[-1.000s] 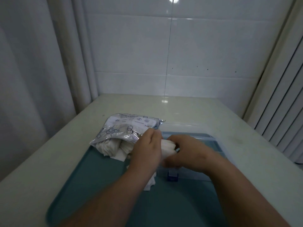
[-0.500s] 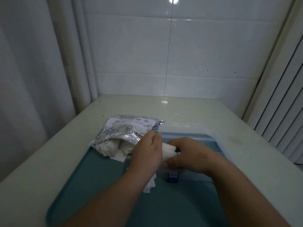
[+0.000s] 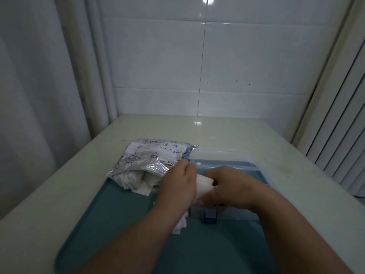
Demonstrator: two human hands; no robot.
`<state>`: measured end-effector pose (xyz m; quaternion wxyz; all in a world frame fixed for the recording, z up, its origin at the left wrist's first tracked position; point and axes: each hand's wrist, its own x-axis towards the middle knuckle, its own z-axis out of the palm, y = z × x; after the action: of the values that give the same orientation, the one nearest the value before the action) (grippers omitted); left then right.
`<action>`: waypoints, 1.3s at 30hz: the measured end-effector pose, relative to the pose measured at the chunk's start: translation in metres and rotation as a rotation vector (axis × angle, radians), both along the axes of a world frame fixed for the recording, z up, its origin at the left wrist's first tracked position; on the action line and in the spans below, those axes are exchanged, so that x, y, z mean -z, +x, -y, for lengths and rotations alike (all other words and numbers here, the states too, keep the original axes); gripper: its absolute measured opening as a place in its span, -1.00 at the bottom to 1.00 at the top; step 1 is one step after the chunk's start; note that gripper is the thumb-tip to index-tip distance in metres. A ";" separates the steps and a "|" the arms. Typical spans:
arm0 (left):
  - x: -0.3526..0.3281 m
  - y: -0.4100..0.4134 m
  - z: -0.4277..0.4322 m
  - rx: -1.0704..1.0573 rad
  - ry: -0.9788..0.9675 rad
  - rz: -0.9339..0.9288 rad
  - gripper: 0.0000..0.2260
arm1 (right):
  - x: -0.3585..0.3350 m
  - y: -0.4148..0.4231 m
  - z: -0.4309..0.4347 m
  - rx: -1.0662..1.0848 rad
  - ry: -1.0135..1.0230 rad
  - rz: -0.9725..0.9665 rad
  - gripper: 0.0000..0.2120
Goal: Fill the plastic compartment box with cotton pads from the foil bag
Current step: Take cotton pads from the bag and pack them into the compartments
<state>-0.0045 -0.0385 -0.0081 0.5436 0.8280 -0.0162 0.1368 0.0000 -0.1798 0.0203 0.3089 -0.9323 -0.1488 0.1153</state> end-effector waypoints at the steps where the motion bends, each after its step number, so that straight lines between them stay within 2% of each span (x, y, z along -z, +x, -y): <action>1: 0.000 0.000 0.000 -0.005 0.000 0.002 -0.73 | 0.000 0.000 0.000 -0.002 0.006 -0.002 -0.75; 6: 0.001 0.003 -0.001 -0.046 -0.072 0.025 -0.72 | -0.002 -0.002 0.001 -0.001 0.092 0.002 -0.62; 11: -0.001 0.001 -0.002 -0.066 -0.074 0.021 -0.67 | -0.007 -0.004 -0.003 0.016 0.028 0.096 -0.73; 12: -0.003 -0.001 -0.002 -0.061 -0.122 0.011 -0.66 | -0.008 -0.004 -0.002 0.024 0.051 0.093 -0.75; 15: -0.011 -0.003 -0.005 0.067 -0.535 -0.046 -0.74 | -0.010 -0.003 0.001 0.108 0.253 0.089 -0.77; 17: -0.014 -0.002 -0.009 0.135 -0.615 -0.044 -0.87 | -0.009 -0.001 0.001 0.201 0.439 0.103 -0.78; 18: -0.015 0.000 -0.010 0.158 -0.607 -0.038 -0.91 | -0.009 -0.001 0.001 0.236 0.525 0.105 -0.79; 20: -0.017 0.006 -0.012 0.195 -0.575 -0.037 -0.79 | -0.009 0.000 0.000 0.262 0.624 0.102 -0.79; 22: -0.022 0.012 -0.014 0.216 -0.560 -0.030 -0.70 | -0.010 0.001 0.000 0.260 0.620 0.103 -0.78; 26: -0.029 0.018 -0.013 0.178 -0.473 -0.080 -0.68 | -0.008 0.007 0.001 0.302 0.628 0.092 -0.65; 28: -0.031 0.020 -0.013 0.159 -0.367 -0.108 -0.68 | -0.009 0.010 0.001 0.336 0.657 0.104 -0.70; 32: -0.030 0.027 -0.013 0.083 -0.143 -0.053 -0.67 | -0.011 0.020 0.002 0.348 0.558 0.147 -0.88; 35: -0.029 0.032 -0.007 -0.011 0.047 0.015 -0.75 | -0.013 0.028 0.003 0.363 0.533 0.123 -0.90; 39: -0.027 0.039 0.002 -0.034 0.223 0.008 -0.88 | -0.011 0.037 0.002 0.402 0.445 0.026 -0.89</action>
<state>0.0343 -0.0404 0.0192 0.4455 0.8830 -0.0193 0.1465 0.0373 -0.1819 0.0317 0.5202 -0.8539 0.0132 0.0045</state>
